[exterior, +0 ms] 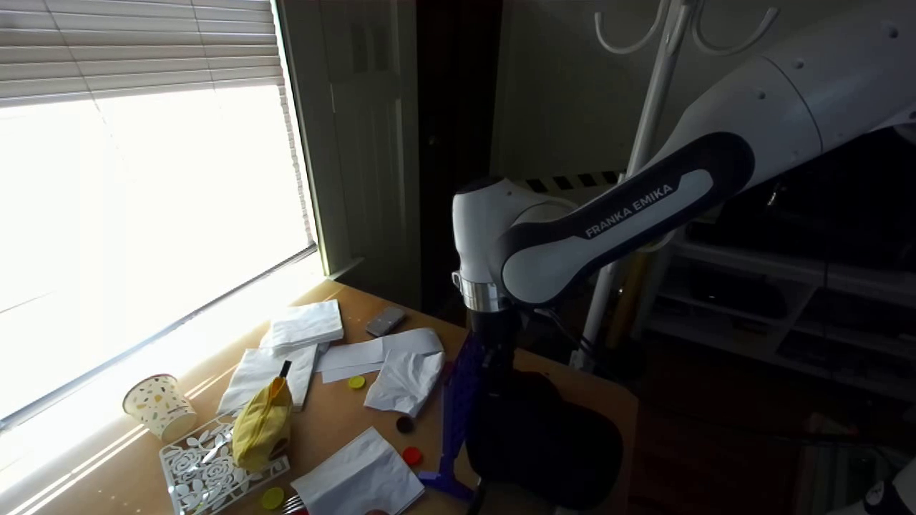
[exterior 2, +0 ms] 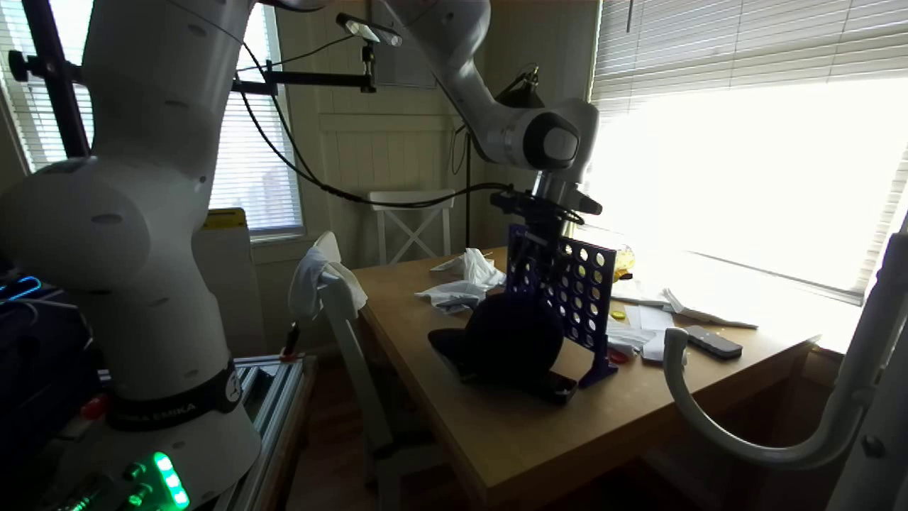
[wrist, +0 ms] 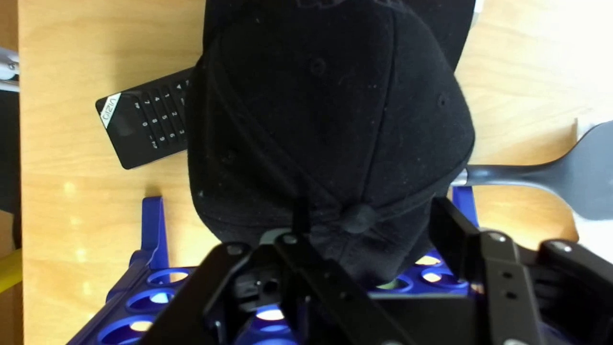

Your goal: Hang the snapback on the coat rack

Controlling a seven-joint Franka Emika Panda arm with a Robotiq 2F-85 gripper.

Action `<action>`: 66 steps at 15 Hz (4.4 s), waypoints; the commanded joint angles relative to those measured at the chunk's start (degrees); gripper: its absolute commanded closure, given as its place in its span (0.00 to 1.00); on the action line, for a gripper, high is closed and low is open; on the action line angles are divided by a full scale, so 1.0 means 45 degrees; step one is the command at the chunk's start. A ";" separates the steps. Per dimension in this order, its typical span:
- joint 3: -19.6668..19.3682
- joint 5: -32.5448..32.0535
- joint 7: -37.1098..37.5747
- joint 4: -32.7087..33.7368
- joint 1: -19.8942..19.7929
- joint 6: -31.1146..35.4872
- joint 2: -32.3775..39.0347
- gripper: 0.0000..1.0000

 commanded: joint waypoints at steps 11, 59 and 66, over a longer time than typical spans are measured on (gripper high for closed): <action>0.0002 -0.0055 0.0302 -0.1885 0.0286 0.2285 -0.1429 0.35; -0.1821 -0.6082 0.8139 -0.4916 0.1816 0.7778 -0.1912 0.63; -0.1759 -0.5799 0.7959 -0.5045 0.1739 0.7761 -0.1924 0.96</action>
